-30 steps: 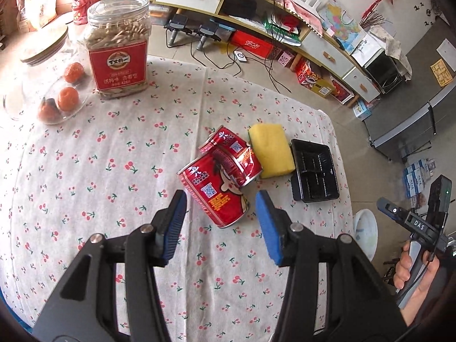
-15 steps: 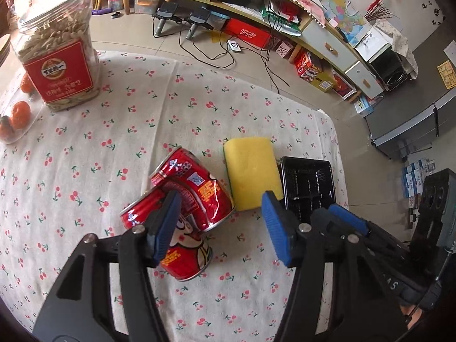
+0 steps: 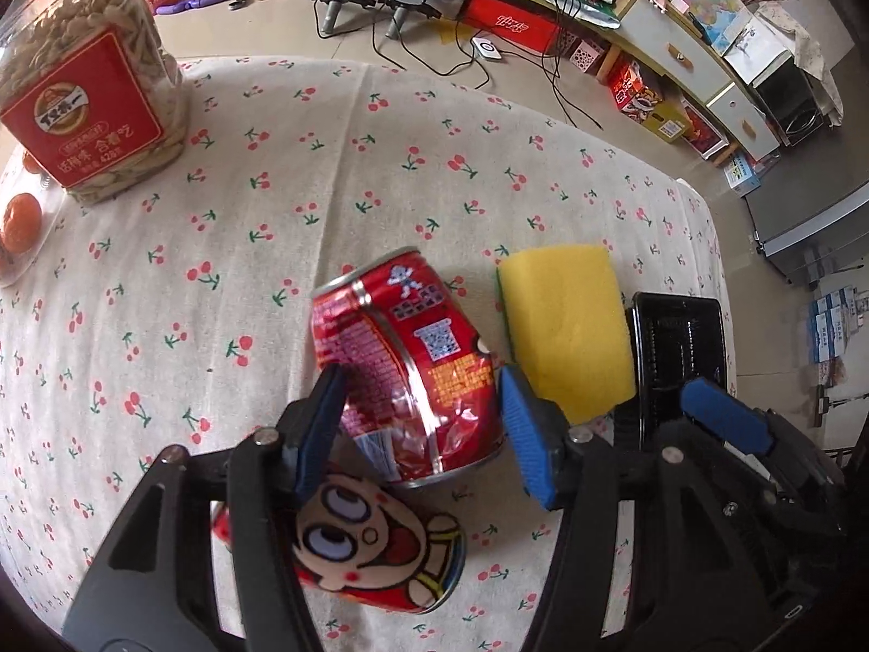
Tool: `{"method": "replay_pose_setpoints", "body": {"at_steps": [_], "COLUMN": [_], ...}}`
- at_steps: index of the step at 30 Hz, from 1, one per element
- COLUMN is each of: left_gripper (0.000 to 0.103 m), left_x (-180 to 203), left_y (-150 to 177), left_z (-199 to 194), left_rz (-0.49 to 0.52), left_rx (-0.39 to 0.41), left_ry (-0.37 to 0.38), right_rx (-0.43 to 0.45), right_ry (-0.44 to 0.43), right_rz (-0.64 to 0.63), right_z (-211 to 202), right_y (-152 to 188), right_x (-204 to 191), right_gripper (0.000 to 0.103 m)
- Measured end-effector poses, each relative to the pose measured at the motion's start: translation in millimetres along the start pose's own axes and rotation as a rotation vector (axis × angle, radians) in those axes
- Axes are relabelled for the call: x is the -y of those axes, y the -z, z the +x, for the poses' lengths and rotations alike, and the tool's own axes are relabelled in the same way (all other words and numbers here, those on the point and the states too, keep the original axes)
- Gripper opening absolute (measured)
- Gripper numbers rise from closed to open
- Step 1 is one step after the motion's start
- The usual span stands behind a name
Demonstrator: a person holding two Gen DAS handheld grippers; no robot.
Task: Collect trash
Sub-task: 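Grasp the red can with the left tool while the right tool grasps the yellow sponge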
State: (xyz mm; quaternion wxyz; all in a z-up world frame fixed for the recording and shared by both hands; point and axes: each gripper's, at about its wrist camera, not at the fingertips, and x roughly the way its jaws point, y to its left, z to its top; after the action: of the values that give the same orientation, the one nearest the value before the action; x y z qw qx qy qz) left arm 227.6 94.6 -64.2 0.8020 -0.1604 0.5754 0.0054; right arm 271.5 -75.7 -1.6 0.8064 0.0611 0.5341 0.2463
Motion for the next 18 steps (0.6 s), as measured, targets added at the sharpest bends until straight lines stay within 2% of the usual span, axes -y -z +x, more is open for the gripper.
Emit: {"method": "replay_pose_setpoints", "body": {"at_steps": [2, 6, 8, 10, 12, 14, 16, 18], "left_gripper": [0.055, 0.039, 0.037, 0.04, 0.054, 0.062, 0.064, 0.064], "left_x": [-7, -10, -10, -13, -19, -21, -21, -22], "left_y": [-1, -4, -5, -6, -7, -8, -10, -11], "left_z": [-2, -11, -13, -11, -8, -5, -4, -4], "left_rz": [0.002, 0.026, 0.045, 0.045, 0.039, 0.043, 0.05, 0.054], "left_rx": [0.01, 0.025, 0.03, 0.023, 0.011, 0.008, 0.014, 0.017], "left_ry": [0.02, 0.052, 0.052, 0.067, 0.064, 0.047, 0.042, 0.047], "right_rx": [-0.015, -0.032, -0.033, -0.035, -0.04, -0.037, -0.038, -0.027], "right_ry": [-0.008, 0.031, 0.039, 0.056, 0.098, 0.141, 0.198, 0.211], "right_rz": [-0.01, -0.06, -0.062, -0.072, -0.099, -0.123, -0.144, -0.146], "right_z": [9, 26, 33, 40, 48, 52, 56, 57], "right_y": [1, -1, -3, -6, -10, -13, -16, -19], "right_x": [-3, -9, -9, -10, -12, -13, -13, -11], "right_gripper": [0.057, 0.057, 0.057, 0.057, 0.058, 0.058, 0.065, 0.069]}}
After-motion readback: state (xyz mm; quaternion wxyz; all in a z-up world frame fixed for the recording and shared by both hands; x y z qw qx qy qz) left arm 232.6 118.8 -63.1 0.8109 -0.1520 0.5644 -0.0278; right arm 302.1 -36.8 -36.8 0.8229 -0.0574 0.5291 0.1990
